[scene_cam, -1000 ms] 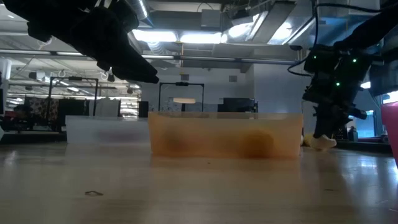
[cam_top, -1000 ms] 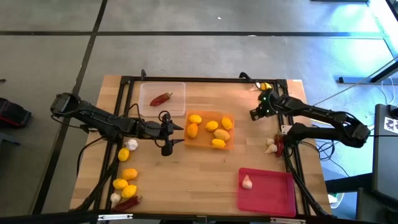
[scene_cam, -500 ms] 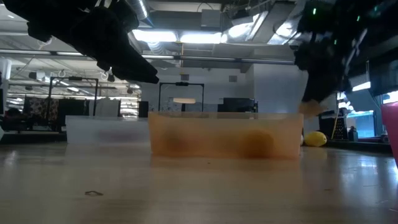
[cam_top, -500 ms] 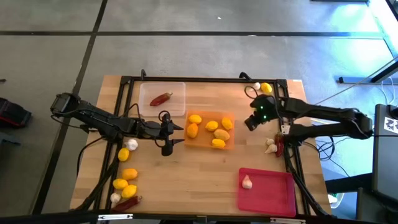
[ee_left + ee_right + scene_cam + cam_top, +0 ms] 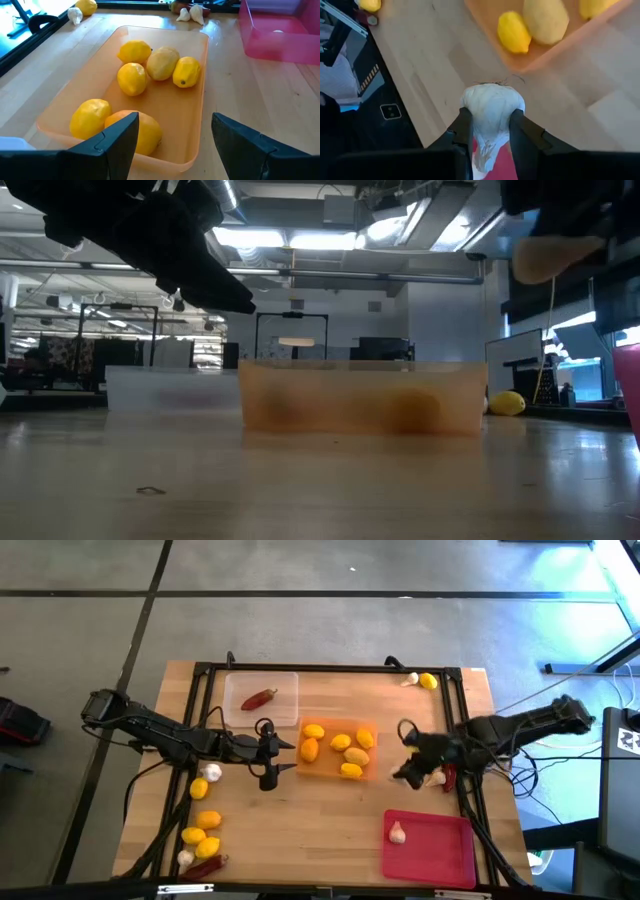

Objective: Sort produce into baskets
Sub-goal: Put the garlic into the red bin

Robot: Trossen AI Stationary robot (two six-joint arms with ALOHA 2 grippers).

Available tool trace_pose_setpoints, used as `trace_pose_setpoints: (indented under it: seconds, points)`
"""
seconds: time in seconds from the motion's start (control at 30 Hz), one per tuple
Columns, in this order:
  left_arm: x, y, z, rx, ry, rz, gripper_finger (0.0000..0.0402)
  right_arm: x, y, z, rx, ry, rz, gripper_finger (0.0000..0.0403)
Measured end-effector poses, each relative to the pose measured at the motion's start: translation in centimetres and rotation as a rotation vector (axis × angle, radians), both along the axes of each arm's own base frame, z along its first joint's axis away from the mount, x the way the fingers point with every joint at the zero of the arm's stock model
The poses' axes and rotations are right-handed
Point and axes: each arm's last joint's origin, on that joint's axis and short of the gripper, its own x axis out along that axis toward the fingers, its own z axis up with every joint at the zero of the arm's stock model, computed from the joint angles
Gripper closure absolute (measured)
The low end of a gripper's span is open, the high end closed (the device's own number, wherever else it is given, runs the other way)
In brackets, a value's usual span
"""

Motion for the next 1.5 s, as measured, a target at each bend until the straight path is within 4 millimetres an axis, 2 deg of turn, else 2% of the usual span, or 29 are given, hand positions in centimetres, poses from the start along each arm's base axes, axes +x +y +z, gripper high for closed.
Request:
trace_pose_setpoints:
  seconds: [0.17,0.4,0.63,1.0,1.3,1.5]
  points:
    - [0.0,0.0,0.0,0.001,0.0,0.0,0.0155,-0.8,3.0,-0.3,0.043,0.037,0.004,0.032]
    - [0.0,0.0,0.0,0.001,0.0,-0.001,0.0155,-1.2,7.7,-1.3,0.103,0.059,0.113,0.032]
    - [0.0,0.0,0.1,0.0,-0.008,-0.001,0.0155,-1.5,11.6,-3.4,0.181,0.201,0.161,0.032]
    - [0.0,0.0,0.0,0.003,-0.003,-0.002,0.0155,-1.2,14.7,-7.5,0.059,0.333,0.247,0.032]
    - [0.0,0.0,0.0,0.003,-0.003,-0.002,0.0155,0.3,16.2,-9.6,-0.009,0.263,0.365,0.032]
    - [0.0,0.0,0.0,0.002,-0.003,-0.001,0.0155,0.8,16.7,-10.6,-0.056,0.235,0.381,0.032]
